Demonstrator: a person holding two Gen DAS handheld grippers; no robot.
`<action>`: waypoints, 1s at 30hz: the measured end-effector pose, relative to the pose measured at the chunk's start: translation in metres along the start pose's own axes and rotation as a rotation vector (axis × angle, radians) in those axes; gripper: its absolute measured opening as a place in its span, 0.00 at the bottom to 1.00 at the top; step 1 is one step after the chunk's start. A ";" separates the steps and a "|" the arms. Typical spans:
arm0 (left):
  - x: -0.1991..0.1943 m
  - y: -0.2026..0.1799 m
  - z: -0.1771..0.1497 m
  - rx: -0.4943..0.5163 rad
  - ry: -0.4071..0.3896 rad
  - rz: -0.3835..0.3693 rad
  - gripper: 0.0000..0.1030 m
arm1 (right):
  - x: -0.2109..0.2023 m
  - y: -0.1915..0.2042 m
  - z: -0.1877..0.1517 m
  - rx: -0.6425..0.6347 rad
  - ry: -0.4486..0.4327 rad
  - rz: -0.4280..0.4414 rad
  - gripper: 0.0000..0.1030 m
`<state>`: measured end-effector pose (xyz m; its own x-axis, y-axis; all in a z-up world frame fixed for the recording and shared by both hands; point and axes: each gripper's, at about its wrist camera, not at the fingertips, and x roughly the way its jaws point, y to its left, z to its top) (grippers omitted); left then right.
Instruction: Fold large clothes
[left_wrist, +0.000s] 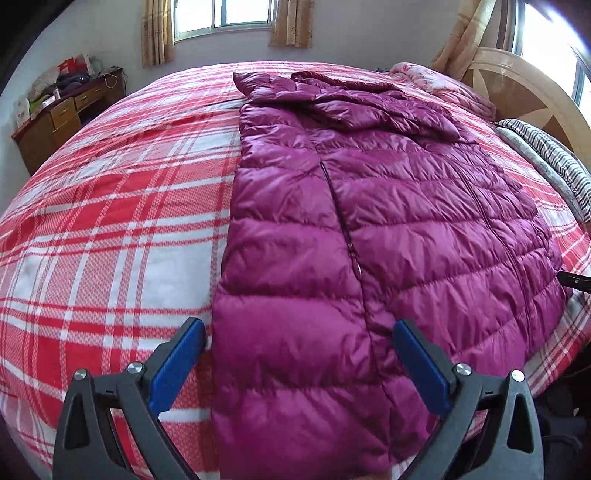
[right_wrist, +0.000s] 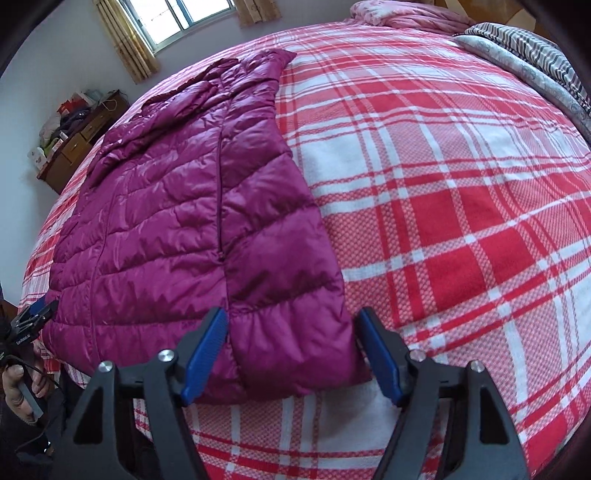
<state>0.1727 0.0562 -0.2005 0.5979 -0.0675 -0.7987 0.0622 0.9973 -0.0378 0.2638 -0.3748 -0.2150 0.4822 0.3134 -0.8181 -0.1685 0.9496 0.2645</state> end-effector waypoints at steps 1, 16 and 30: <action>-0.002 0.000 -0.002 -0.002 0.003 -0.006 0.99 | -0.001 0.001 -0.002 0.000 0.003 0.003 0.69; -0.048 -0.005 -0.012 0.049 -0.052 -0.065 0.08 | -0.038 0.016 -0.025 -0.044 -0.077 0.113 0.11; -0.183 0.012 0.008 0.019 -0.296 -0.231 0.03 | -0.172 0.024 -0.024 -0.082 -0.383 0.252 0.08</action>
<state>0.0705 0.0800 -0.0495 0.7713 -0.2981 -0.5623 0.2354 0.9545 -0.1831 0.1566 -0.4058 -0.0802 0.6978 0.5298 -0.4820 -0.3811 0.8444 0.3765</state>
